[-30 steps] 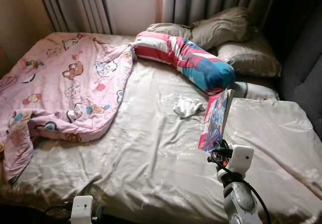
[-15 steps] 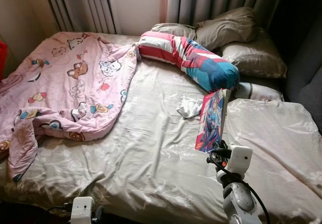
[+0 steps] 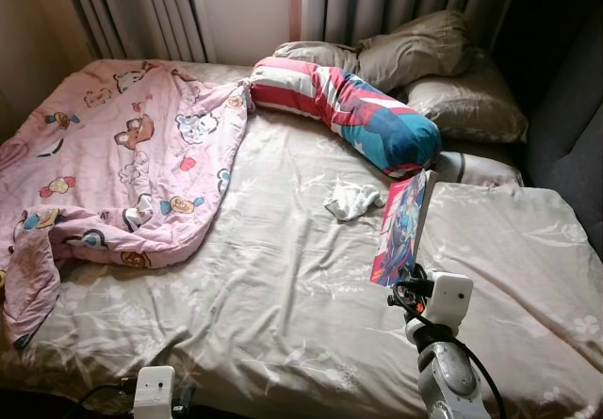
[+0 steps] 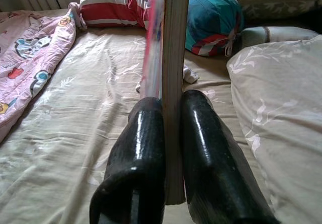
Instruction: Clean up the room
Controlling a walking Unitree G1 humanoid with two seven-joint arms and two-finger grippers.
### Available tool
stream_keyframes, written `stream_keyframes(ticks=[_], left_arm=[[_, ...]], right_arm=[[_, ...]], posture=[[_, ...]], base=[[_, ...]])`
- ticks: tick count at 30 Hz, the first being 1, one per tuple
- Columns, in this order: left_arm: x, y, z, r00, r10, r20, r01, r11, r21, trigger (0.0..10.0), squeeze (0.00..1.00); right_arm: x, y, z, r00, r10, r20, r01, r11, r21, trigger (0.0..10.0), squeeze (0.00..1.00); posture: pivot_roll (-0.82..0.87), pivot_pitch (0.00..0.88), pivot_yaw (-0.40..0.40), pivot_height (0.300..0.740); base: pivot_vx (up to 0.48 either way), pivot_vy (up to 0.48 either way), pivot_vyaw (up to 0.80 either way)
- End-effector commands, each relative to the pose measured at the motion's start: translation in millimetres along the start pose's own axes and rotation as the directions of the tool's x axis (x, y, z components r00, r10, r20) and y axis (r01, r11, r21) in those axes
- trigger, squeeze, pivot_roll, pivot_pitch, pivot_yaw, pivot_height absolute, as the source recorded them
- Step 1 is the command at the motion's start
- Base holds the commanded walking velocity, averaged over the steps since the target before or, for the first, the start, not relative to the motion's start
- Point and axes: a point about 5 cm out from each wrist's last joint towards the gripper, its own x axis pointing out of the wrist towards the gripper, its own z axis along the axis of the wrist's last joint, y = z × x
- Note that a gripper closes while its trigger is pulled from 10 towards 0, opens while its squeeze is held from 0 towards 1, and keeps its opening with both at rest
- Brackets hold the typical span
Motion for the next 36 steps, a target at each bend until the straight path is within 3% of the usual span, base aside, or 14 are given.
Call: stream_keyframes(ticks=[1,15,36], left_arm=[[-4.7,1.7,-9.1,1.000,0.004,-0.030,-0.004,1.000,0.000,10.0,0.00],[-3.4,-0.7,-5.6,1.000,0.002,-0.009,-0.002,1.000,0.002,10.0,0.00],[-3.3,-3.8,-3.7,1.000,-0.005,0.007,0.005,1.000,0.006,10.0,0.00]], right_arm=[[0.6,1.2,0.8,1.000,0.003,0.002,-0.003,1.000,0.003,10.0,0.00],[0.6,1.4,2.2,1.000,0.006,0.014,-0.006,1.000,-0.002,10.0,0.00],[-0.2,2.1,1.0,1.000,0.012,0.010,-0.012,1.000,-0.004,10.0,0.00]], posture=[[0.00,0.182,-0.011,0.740],[-0.01,0.184,-0.012,0.740],[-0.01,0.188,-0.011,0.740]], base=[[0.000,0.000,0.00],[0.017,0.000,-0.14],[0.207,0.000,-0.14]])
